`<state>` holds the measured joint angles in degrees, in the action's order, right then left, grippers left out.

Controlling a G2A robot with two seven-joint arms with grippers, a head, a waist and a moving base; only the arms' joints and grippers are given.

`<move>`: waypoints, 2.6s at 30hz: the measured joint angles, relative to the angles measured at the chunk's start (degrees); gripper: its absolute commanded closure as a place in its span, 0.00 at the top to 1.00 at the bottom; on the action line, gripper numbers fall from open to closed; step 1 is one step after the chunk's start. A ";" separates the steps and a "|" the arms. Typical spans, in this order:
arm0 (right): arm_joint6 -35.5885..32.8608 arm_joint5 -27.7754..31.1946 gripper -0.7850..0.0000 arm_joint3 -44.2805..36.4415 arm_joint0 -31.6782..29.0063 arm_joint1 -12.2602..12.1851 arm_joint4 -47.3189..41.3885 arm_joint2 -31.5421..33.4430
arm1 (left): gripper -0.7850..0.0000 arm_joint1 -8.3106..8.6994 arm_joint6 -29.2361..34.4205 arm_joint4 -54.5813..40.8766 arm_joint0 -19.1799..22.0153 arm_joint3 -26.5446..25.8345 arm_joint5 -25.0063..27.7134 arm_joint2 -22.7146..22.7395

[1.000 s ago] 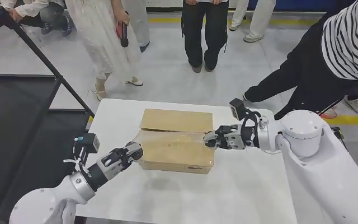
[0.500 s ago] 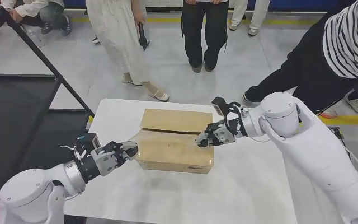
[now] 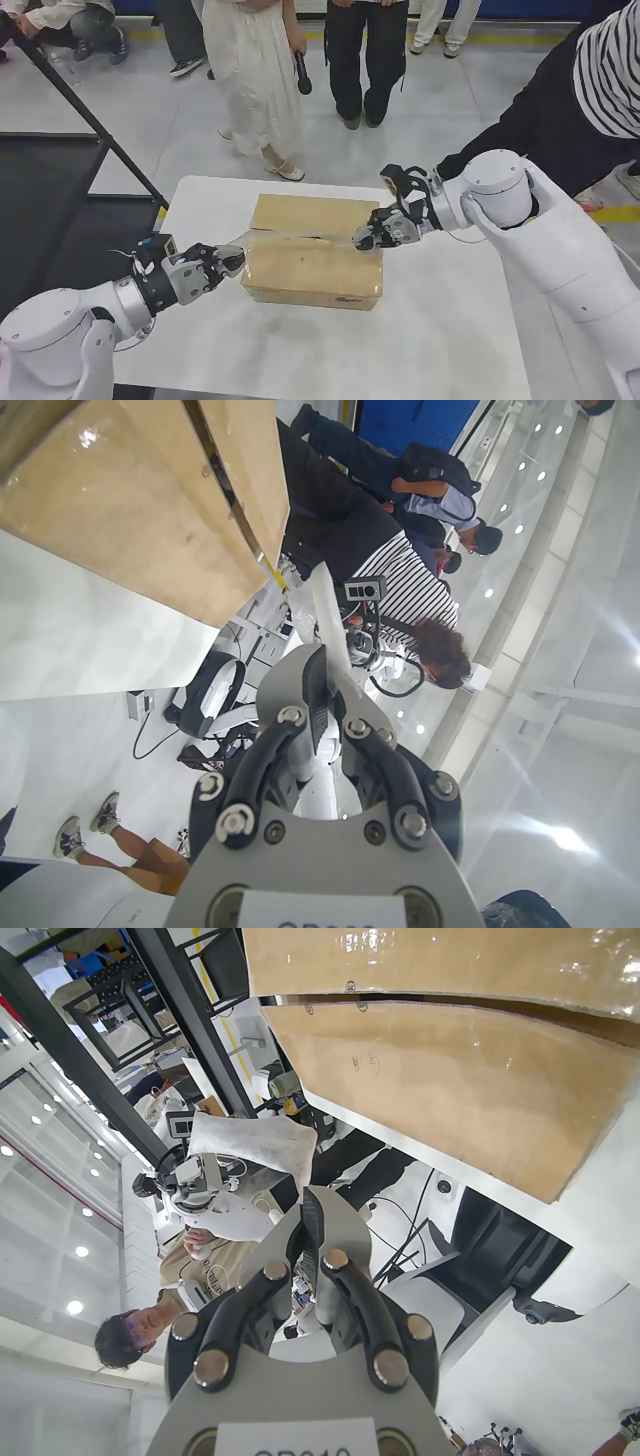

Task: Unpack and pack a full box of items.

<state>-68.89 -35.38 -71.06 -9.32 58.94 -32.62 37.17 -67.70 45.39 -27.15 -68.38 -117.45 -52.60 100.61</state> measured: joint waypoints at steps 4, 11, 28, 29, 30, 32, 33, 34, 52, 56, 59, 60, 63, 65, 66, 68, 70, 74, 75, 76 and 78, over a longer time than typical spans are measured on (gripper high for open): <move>0.82 -0.31 0.00 1.11 -1.17 0.47 -2.15 -0.23 | 0.00 0.08 -1.40 -2.64 0.47 2.74 -0.48 -0.67; -3.58 3.60 0.00 9.74 2.42 3.29 -7.39 -7.31 | 0.00 1.51 -1.20 -4.05 5.03 8.09 -5.49 -1.50; -7.16 7.14 0.00 27.69 11.80 10.55 -11.83 -19.93 | 0.00 7.02 -2.54 -11.41 10.68 16.99 -5.40 -9.60; -7.16 7.14 0.00 27.64 11.80 10.52 -11.84 -19.91 | 0.00 7.13 -3.04 -11.83 10.79 16.90 -5.40 -9.64; -7.16 7.15 0.00 27.61 11.78 10.50 -11.84 -19.89 | 0.00 7.14 -3.11 -11.87 10.80 16.87 -5.40 -9.64; -7.18 7.17 0.00 27.58 11.77 10.49 -11.84 -19.88 | 0.00 7.12 -3.05 -11.81 10.77 16.86 -5.40 -9.62; -7.19 7.17 0.00 27.58 11.77 10.49 -11.84 -19.88 | 0.00 7.11 -3.03 -11.78 10.77 16.87 -5.40 -9.62; -7.19 7.17 0.00 27.58 11.77 10.49 -11.84 -19.88 | 0.00 7.11 -3.02 -11.77 10.77 16.87 -5.40 -9.62; -8.09 8.08 0.00 31.45 10.81 11.07 -7.54 -19.77 | 0.00 7.61 -7.90 -17.97 11.97 18.11 -5.40 -14.52; -8.10 8.10 0.00 32.89 11.44 11.77 -6.51 -21.00 | 0.00 8.00 -9.59 -20.68 13.56 19.99 -5.40 -16.30; -8.07 8.06 0.00 33.80 12.03 12.35 -5.99 -21.76 | 0.00 8.34 -10.81 -22.79 14.89 21.48 -5.40 -17.79; -8.23 8.22 0.00 34.07 12.24 12.51 -5.76 -21.93 | 0.00 8.45 -11.17 -23.44 15.26 21.88 -5.40 -18.23; -8.45 8.52 0.00 35.01 12.83 13.01 -4.87 -22.09 | 0.00 8.87 -12.39 -25.25 16.34 22.84 -5.40 -19.61; -8.56 9.11 0.00 35.58 13.02 13.34 -4.40 -21.85 | 0.00 9.20 -13.17 -26.35 16.88 23.16 -5.40 -20.40; -8.57 9.43 0.00 35.79 13.06 13.47 -4.26 -21.71 | 0.00 9.34 -13.45 -26.82 17.06 23.24 -5.40 -20.69; -8.98 9.99 0.00 36.31 13.10 13.76 -3.94 -21.47 | 0.00 9.66 -14.05 -28.04 17.37 23.48 -5.40 -21.18; -9.33 10.15 0.00 36.94 13.20 14.03 -3.59 -21.32 | 0.00 9.93 -14.65 -29.09 17.62 23.71 -5.40 -21.51; -10.29 10.71 0.00 38.89 13.36 14.74 -2.91 -20.97 | 0.00 10.49 -16.02 -31.74 18.12 24.50 -5.40 -22.30; -10.61 10.82 0.00 39.39 13.41 14.87 -2.82 -20.89 | 0.00 10.60 -16.21 -32.44 18.22 24.73 -5.40 -22.46; -10.93 11.00 0.00 39.91 13.45 15.01 -2.73 -20.81 | 0.00 10.70 -16.44 -33.11 18.36 24.93 -5.40 -22.65; -11.58 11.56 0.00 41.13 13.53 15.32 -2.52 -20.65 | 0.00 10.97 -17.15 -34.30 18.78 25.30 -5.40 -23.18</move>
<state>-80.46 -23.82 -29.93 4.21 74.27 -35.14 16.52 -56.72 28.23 -61.45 -49.60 -92.15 -58.00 77.43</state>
